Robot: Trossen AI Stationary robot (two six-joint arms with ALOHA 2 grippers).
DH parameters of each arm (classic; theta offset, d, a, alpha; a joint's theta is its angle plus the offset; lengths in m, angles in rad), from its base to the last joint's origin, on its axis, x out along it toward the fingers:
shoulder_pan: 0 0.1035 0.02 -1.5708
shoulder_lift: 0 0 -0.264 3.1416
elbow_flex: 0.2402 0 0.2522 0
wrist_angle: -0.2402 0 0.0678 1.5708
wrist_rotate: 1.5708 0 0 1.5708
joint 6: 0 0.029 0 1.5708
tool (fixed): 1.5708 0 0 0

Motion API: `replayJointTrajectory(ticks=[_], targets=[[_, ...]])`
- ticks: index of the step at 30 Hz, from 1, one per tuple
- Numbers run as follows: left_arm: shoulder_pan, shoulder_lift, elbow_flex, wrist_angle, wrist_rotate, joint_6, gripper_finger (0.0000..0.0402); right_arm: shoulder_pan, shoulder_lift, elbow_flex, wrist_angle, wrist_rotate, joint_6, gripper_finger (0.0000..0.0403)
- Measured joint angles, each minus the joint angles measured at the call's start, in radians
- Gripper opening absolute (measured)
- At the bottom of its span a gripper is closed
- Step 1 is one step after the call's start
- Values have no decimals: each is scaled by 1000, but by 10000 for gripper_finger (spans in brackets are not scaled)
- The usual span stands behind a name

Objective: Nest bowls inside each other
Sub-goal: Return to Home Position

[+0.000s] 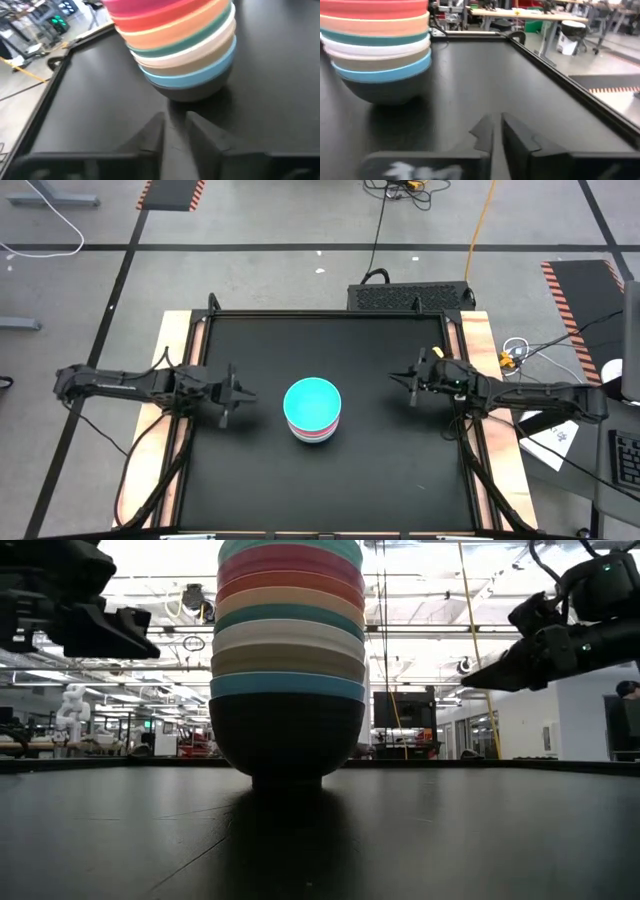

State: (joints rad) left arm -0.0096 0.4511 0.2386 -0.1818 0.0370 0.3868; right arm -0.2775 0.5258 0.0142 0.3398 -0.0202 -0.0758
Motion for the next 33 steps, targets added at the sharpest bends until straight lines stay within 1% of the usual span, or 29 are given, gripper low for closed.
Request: replayJointTrajectory(ticks=[2, 3, 4, 7, 10, 13, 15, 18, 21, 23, 24, 27, 31, 33], targets=[[3, 18, 0, -1, 15, 19, 38, 0, 41, 0, 56, -10, -19, 8], [6, 26, 0, -1, 21, 24, 19, 0, 63, 0, 88, -11, -18, 7], [6, 30, 0, -1, 31, 27, 13, 0, 87, 0, 123, -9, -15, 5], [6, 33, 0, 0, 35, 36, 6, 0, 151, 0, 236, -8, 0, 1], [14, 33, 0, 0, 36, 47, 4, -7, 208, 0, 323, -3, -23, 0], [48, 33, 0, 11, 38, 76, 2, -45, 253, 0, 360, -9, -39, 0], [85, 33, 0, 35, 59, 94, 3, -84, 280, 0, 362, -20, -35, 0], [152, 33, 0, 55, 140, 105, 2, -164, 314, 0, 369, -97, 14, 0], [215, 33, 0, 53, 224, 104, 2, -236, 342, 0, 416, -256, 57, 0], [244, 33, 0, 53, 261, 98, 1, -268, 349, 0, 479, -330, 83, 0], [253, 33, 0, 53, 276, 98, 1, -280, 349, -1, 503, -347, 91, 0], [269, 33, 0, 53, 299, 97, 1, -305, 350, -1, 548, -349, 105, 0], [270, 33, 0, 52, 352, 101, 1, -306, 343, -1, 593, -353, 87, 0], [270, 33, 0, 51, 385, 101, 1, -306, 332, -1, 639, -382, 101, 0]])
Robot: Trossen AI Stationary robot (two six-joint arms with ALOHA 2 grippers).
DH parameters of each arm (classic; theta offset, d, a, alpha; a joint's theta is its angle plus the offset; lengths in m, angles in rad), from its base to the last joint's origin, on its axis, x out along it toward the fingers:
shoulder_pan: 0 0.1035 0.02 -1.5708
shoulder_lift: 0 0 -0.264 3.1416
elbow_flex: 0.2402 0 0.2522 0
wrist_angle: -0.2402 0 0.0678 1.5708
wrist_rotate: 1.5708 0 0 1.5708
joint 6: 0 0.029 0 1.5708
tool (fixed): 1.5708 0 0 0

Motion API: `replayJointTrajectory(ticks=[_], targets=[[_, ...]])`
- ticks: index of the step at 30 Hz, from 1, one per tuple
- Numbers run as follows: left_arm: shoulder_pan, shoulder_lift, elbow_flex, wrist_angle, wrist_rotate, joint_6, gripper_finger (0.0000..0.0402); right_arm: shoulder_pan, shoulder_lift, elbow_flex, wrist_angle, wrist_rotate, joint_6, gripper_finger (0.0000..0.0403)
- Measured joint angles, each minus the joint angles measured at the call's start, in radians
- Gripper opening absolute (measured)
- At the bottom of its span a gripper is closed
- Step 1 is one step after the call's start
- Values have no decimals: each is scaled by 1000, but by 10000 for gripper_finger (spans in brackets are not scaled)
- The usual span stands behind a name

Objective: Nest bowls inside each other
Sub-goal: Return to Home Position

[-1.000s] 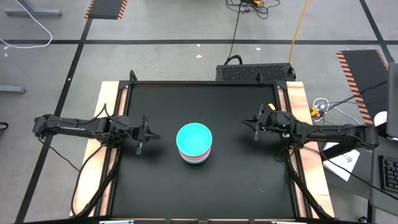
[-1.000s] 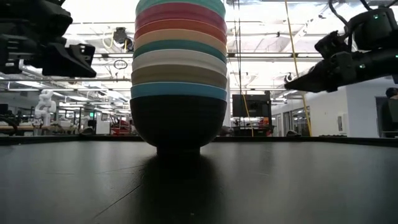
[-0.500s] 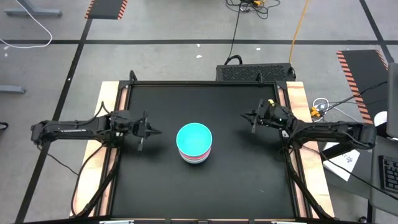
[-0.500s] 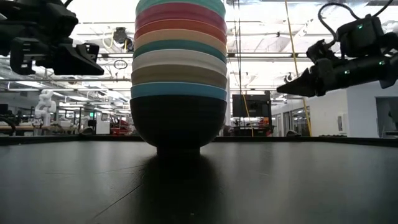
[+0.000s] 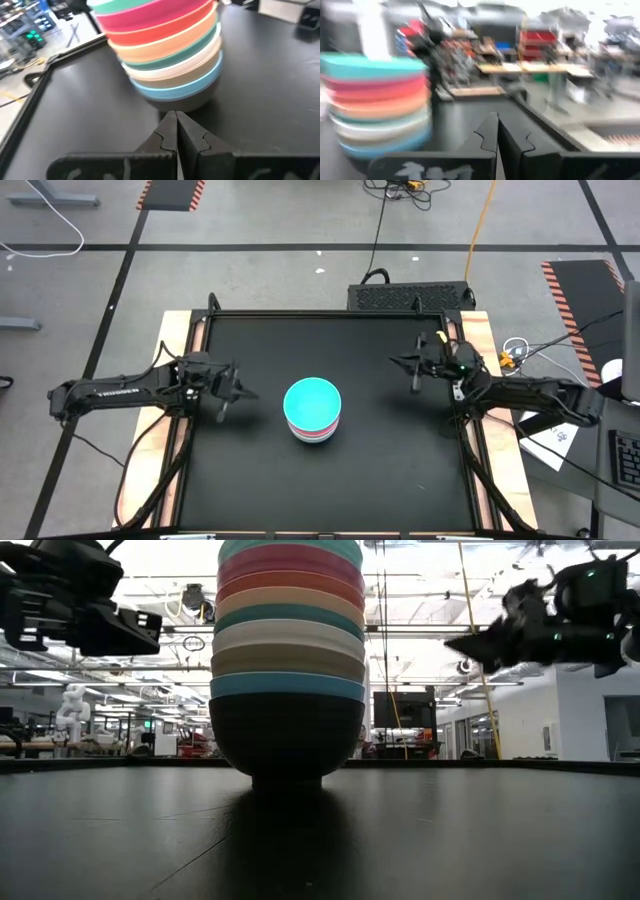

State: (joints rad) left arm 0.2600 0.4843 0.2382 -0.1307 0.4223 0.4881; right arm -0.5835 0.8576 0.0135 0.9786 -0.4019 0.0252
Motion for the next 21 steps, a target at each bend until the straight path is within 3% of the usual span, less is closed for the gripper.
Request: replayJointTrajectory(ticks=[3, 6, 18, 21], targets=[[-4, -1, 0, -3, 31, 2, 1, 10, -43, 0, 66, -101, 54, 0], [-16, -5, 0, -7, 51, 1, 1, 31, -113, 0, 27, -127, 85, 0], [-103, -49, 0, 4, 51, -24, 0, 120, -493, 9, -432, -118, 86, 0], [-136, -75, 0, 34, -1, -23, 0, 146, -572, 39, -616, -48, 53, 0]])
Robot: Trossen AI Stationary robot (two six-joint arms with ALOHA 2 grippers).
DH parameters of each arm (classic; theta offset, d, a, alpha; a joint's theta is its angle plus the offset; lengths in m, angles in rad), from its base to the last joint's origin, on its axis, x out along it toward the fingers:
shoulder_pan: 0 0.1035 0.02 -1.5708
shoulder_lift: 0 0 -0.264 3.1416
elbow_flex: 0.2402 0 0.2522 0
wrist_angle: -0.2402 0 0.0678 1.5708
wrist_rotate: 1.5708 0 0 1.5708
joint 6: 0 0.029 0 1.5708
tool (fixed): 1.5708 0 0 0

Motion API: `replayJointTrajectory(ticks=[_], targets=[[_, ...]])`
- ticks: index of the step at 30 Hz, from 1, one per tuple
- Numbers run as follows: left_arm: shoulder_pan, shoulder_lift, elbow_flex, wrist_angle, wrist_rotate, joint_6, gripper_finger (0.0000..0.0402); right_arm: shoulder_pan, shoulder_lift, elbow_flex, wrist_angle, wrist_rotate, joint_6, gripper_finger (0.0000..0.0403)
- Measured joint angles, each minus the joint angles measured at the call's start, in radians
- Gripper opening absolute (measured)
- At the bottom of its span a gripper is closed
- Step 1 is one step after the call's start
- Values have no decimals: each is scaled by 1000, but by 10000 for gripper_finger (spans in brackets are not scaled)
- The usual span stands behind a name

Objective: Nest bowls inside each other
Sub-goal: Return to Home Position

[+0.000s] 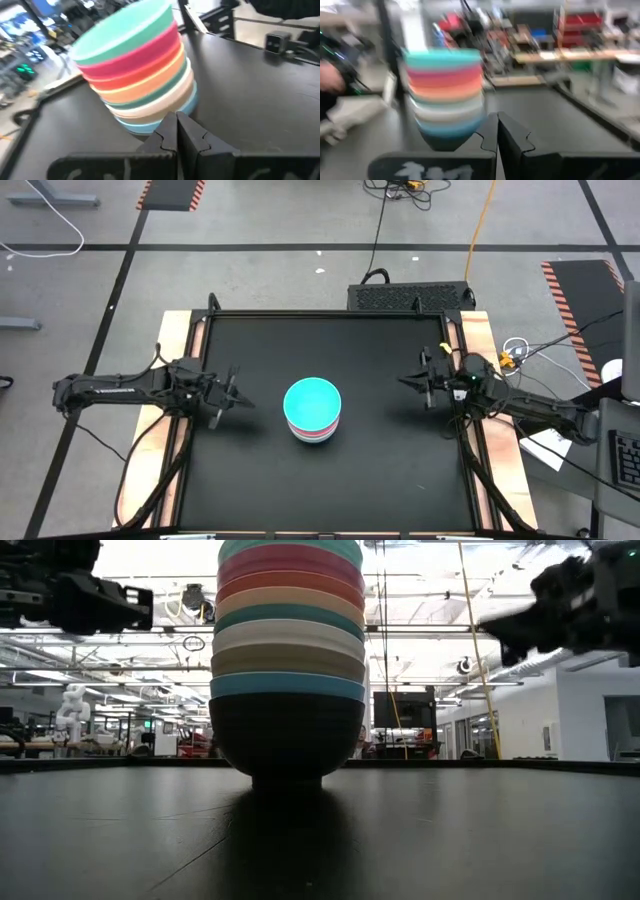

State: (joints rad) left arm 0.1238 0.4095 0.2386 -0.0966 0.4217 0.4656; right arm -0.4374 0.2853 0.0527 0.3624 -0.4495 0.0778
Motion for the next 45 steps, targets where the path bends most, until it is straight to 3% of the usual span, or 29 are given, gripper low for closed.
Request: replayJointTrajectory(ticks=[4, 12, 16, 22, 30, 40, 42, 45], targets=[[-43, -41, 18, -32, -78, -7, 0, 40, -92, 55, -249, 62, -63, 0], [-157, -135, 27, -127, -233, -47, 0, 130, -273, 63, -426, 140, -90, 0], [-234, -176, 27, -138, -258, -39, 0, 175, -282, 28, -391, 140, -102, 0], [-341, -169, 26, -139, -420, -92, 0, 233, -275, -31, -307, 137, -89, 0], [-384, -157, -28, -100, -575, -112, 0, 269, -263, -31, -310, 132, -59, 0], [-338, -261, -29, -76, -627, -82, 0, 269, -262, -32, -312, 135, -64, 0], [-332, -312, -29, -80, -591, -82, 0, 269, -262, -32, -313, 134, -61, 0], [-336, -382, -28, -114, -453, -94, 0, 269, -257, -32, -313, 133, -53, 0]])
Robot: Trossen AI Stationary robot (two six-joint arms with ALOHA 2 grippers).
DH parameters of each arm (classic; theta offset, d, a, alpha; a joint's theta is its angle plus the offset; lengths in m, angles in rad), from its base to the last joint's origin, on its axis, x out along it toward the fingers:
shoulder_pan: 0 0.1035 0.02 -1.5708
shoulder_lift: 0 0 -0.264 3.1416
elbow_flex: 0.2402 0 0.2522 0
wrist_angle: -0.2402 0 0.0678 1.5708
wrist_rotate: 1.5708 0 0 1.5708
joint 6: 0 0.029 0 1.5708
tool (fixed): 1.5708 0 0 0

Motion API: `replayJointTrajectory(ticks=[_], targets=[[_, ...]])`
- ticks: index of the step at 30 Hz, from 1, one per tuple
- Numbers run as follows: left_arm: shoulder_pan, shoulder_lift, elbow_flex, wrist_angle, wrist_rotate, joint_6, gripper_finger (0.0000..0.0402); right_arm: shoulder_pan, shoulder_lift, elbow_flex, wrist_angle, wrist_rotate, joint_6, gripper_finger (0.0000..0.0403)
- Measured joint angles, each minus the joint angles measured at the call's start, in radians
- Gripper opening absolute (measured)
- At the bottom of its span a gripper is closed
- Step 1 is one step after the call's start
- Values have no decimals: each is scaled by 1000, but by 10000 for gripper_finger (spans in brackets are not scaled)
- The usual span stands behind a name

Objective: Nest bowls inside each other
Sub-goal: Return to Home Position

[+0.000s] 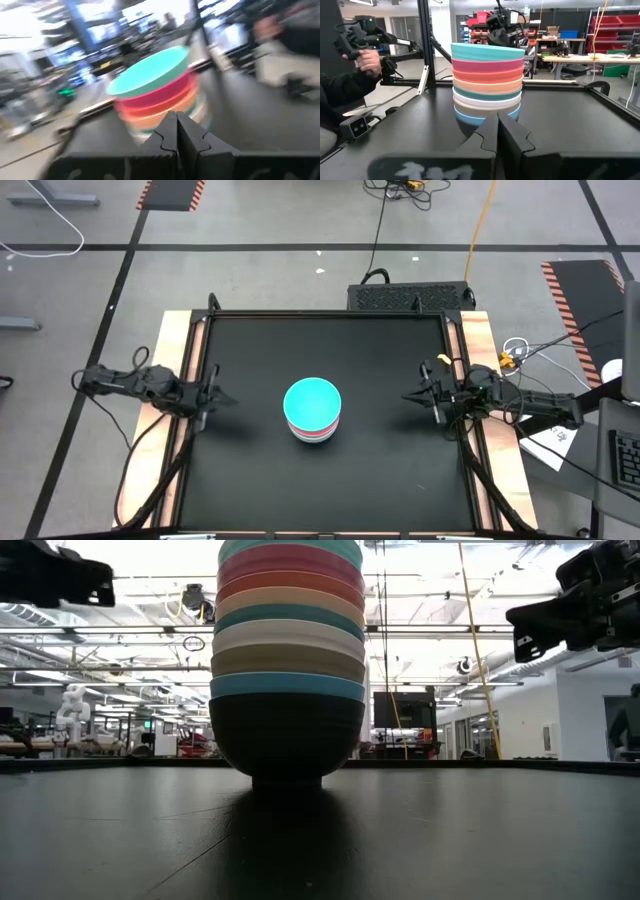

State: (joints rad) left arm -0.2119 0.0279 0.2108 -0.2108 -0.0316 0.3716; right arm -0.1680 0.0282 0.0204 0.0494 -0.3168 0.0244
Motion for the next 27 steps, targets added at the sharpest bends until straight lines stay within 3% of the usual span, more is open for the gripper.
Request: replayJointTrajectory(ticks=[4, 27], targets=[[-23, -25, 0, -48, 122, -55, 0, 0, 8, 0, -1, -2, 15, 0], [-51, -23, 0, -24, 84, -40, 12, 0, 14, 0, 12, -55, 43, 0]])
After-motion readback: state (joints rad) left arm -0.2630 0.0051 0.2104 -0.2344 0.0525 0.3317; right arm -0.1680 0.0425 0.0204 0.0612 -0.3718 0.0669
